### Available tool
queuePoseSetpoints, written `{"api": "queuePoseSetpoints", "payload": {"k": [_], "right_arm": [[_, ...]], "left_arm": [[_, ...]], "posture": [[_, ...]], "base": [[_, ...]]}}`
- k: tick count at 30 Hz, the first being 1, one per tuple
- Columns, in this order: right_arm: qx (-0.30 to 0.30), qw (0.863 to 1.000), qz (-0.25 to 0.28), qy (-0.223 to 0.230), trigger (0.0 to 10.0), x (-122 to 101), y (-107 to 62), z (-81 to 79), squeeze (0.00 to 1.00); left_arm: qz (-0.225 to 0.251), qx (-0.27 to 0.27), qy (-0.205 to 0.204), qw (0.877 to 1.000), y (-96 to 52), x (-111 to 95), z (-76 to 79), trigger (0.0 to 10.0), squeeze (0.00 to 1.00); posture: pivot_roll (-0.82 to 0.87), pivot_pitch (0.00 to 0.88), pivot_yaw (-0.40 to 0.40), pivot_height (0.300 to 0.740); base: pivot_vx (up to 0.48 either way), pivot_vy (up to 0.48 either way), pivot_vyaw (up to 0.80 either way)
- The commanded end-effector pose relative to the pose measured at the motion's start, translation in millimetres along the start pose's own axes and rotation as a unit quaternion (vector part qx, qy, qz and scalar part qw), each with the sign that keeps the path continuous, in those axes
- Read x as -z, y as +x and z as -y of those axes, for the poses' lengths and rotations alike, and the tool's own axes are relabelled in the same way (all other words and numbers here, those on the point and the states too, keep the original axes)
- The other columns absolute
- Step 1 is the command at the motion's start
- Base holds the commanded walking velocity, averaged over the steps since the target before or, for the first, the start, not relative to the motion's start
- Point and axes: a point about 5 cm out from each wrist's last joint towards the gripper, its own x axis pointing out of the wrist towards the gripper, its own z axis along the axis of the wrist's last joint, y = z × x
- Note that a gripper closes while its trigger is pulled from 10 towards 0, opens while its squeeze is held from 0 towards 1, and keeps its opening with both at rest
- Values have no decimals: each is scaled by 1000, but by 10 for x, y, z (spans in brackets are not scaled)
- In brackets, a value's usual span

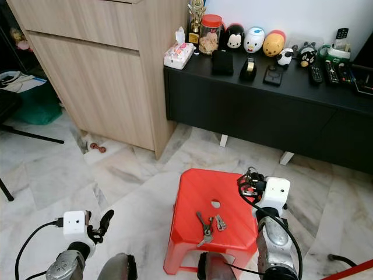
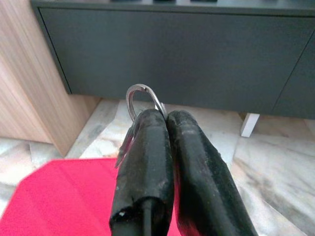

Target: Hang keys on a hook

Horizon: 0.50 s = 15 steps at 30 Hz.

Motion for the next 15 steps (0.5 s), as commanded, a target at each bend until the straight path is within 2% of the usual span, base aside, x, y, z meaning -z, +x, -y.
{"api": "queuePoseSetpoints", "payload": {"k": [1,9,11,15], "right_arm": [[1,1000,17,2,10000,-88,38,-18,0],[5,1000,1,13,10000,-24,17,-39,0],[6,1000,-1,15,10000,-14,15,-40,0],[27,998,-55,28,10000,149,-17,5,0]], "left_arm": [[0,-1,1,1000,2,0,-15,10000,0],[0,-3,1,1000,3,2,-35,10000,0],[-2,-3,1,1000,3,5,-35,10000,0],[-15,-9,-1,1000,-21,63,-45,10000,0]], "posture": [[-31,36,-69,695],[-30,41,-64,740],[-30,43,-65,740],[-29,60,-67,740]], "base": [[0,0,0],[0,0,0],[0,0,0],[0,0,0]]}}
